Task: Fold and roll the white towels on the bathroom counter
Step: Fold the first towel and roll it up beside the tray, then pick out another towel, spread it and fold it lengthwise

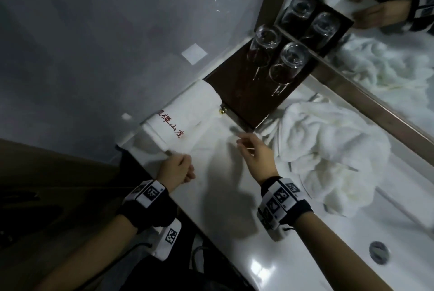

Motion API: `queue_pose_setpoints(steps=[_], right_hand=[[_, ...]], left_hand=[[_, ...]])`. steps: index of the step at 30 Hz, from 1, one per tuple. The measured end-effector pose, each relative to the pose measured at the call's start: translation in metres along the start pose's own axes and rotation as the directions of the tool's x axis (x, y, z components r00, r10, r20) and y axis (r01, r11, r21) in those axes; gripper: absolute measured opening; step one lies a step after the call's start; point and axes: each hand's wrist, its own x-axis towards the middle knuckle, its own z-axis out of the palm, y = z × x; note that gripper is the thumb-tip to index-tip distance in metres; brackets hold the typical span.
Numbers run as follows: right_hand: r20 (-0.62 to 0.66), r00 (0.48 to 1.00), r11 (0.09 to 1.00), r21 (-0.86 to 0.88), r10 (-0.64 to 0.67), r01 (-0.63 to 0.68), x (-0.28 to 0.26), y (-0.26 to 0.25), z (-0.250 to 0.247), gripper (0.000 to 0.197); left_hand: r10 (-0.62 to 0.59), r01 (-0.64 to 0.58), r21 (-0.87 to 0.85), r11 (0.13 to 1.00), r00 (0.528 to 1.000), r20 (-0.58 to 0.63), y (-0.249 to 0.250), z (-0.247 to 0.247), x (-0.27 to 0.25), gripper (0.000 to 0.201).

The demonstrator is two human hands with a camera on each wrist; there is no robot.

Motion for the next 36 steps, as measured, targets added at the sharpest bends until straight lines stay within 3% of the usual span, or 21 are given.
queue_pose_setpoints(steps=[4, 7, 11, 13, 16, 18, 21, 25, 27, 29, 32, 36], right_hand=[[-0.094, 0.988, 0.977, -0.189, -0.121, 0.102, -0.017, 0.015, -0.045, 0.024], [-0.144, 0.966, 0.923, -0.354, -0.216, 0.154, -0.028, 0.023, -0.078, 0.031], [-0.348, 0.899, 0.808, -0.588, -0.265, 0.01, -0.031, 0.038, -0.12, 0.05], [-0.406, 0.894, 0.752, -0.645, -0.186, -0.137, -0.029, 0.049, -0.139, 0.07], [-0.421, 0.906, 0.777, -0.553, 0.05, -0.301, -0.025, 0.065, -0.159, 0.085], [-0.408, 0.909, 0.865, -0.421, 0.088, -0.273, -0.023, 0.071, -0.166, 0.062], [-0.345, 0.939, 0.954, -0.283, -0.01, -0.094, -0.025, 0.071, -0.168, 0.033], [-0.18, 0.963, 0.976, -0.126, -0.201, 0.18, -0.034, 0.048, -0.154, 0.032], [-0.099, 0.963, 0.967, -0.061, -0.252, 0.247, -0.04, 0.034, -0.142, 0.033], [-0.057, 0.965, 0.966, 0.02, -0.255, 0.256, -0.046, 0.023, -0.13, 0.031], [-0.001, 0.968, 0.958, 0.145, -0.25, 0.248, -0.054, 0.01, -0.118, 0.034], [0.129, 0.953, 0.948, 0.203, -0.274, 0.245, -0.063, 0.001, -0.108, 0.052]], left_hand=[[0.127, -0.135, 0.053, 0.989, 0.982, 0.141, 0.016, 0.041, -0.014, 0.021], [0.263, -0.288, 0.1, 0.952, 0.942, 0.21, 0.035, 0.077, -0.023, 0.014], [0.394, -0.465, 0.248, 0.85, 0.873, 0.286, 0.062, 0.123, -0.034, 0.015], [0.433, -0.513, 0.262, 0.817, 0.847, 0.307, 0.073, 0.141, -0.041, 0.018], [0.462, -0.55, 0.271, 0.79, 0.825, 0.326, 0.081, 0.163, -0.05, 0.02], [0.467, -0.557, 0.27, 0.785, 0.82, 0.331, 0.082, 0.172, -0.053, 0.025], [0.484, -0.565, 0.276, 0.777, 0.818, 0.312, 0.084, 0.181, -0.055, 0.041], [0.551, -0.601, 0.159, 0.783, 0.79, 0.268, 0.087, 0.18, -0.062, 0.084], [0.591, -0.628, 0.067, 0.775, 0.758, 0.275, 0.088, 0.173, -0.068, 0.101], [0.589, -0.62, 0.056, 0.782, 0.766, 0.257, 0.086, 0.162, -0.07, 0.099], [0.539, -0.572, 0.124, 0.811, 0.812, 0.225, 0.08, 0.139, -0.069, 0.079], [0.564, -0.566, 0.182, 0.804, 0.823, 0.069, 0.062, 0.116, -0.075, 0.067]])
